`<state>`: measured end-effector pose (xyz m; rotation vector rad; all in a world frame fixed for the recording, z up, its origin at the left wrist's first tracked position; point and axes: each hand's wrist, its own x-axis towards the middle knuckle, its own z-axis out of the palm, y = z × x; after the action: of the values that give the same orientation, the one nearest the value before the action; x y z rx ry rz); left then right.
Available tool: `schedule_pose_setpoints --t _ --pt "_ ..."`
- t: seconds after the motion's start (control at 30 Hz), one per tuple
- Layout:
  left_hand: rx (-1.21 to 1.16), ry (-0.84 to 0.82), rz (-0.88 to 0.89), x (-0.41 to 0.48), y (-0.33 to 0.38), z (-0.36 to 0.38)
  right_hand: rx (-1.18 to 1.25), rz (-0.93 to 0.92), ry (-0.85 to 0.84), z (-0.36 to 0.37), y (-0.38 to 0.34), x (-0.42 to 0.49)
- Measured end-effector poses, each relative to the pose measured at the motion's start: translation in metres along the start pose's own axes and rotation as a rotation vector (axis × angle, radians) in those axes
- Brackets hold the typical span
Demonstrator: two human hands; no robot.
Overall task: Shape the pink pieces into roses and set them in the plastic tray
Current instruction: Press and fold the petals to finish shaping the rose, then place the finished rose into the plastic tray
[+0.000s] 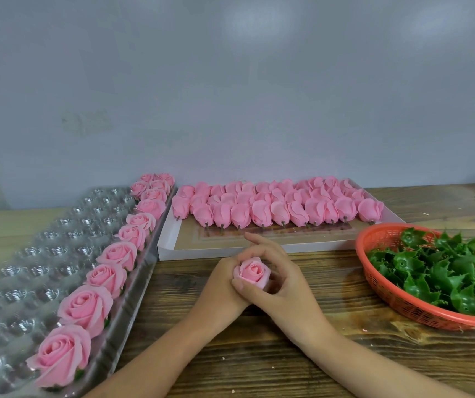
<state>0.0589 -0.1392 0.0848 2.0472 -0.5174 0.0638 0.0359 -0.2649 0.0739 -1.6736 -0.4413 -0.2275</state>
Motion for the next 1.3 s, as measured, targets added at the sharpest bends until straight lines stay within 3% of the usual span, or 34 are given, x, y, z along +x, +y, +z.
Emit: schedule_pose_setpoints --t 0.37,0.47,0.53,0.63,0.83,1.0,1.1,1.3 --pt "0.01 0.009 -0.024 -0.001 0.002 -0.001 0.004 0.03 0.004 0.0 0.002 0.001" --pt "0.025 0.0 -0.163 0.005 -0.001 0.003 0.082 0.023 0.046 -0.002 0.001 0.002" --pt "-0.077 0.124 -0.292 0.007 0.004 0.001 0.146 0.026 0.105 -0.003 0.001 0.003" --pt "-0.23 0.387 -0.215 0.005 0.031 -0.025 0.25 0.078 0.186 -0.004 0.003 0.004" --pt "-0.515 0.32 -0.18 0.022 0.061 -0.109 0.287 0.172 0.222 -0.004 0.006 0.007" --pt "-0.278 0.31 -0.265 0.038 0.029 -0.184 0.285 0.193 0.202 -0.004 0.007 0.006" --pt "-0.083 0.422 -0.358 0.053 -0.007 -0.213 0.28 0.209 0.196 -0.004 0.008 0.007" --pt "0.151 0.485 -0.409 0.074 -0.054 -0.226 0.284 0.212 0.215 -0.003 0.011 0.011"
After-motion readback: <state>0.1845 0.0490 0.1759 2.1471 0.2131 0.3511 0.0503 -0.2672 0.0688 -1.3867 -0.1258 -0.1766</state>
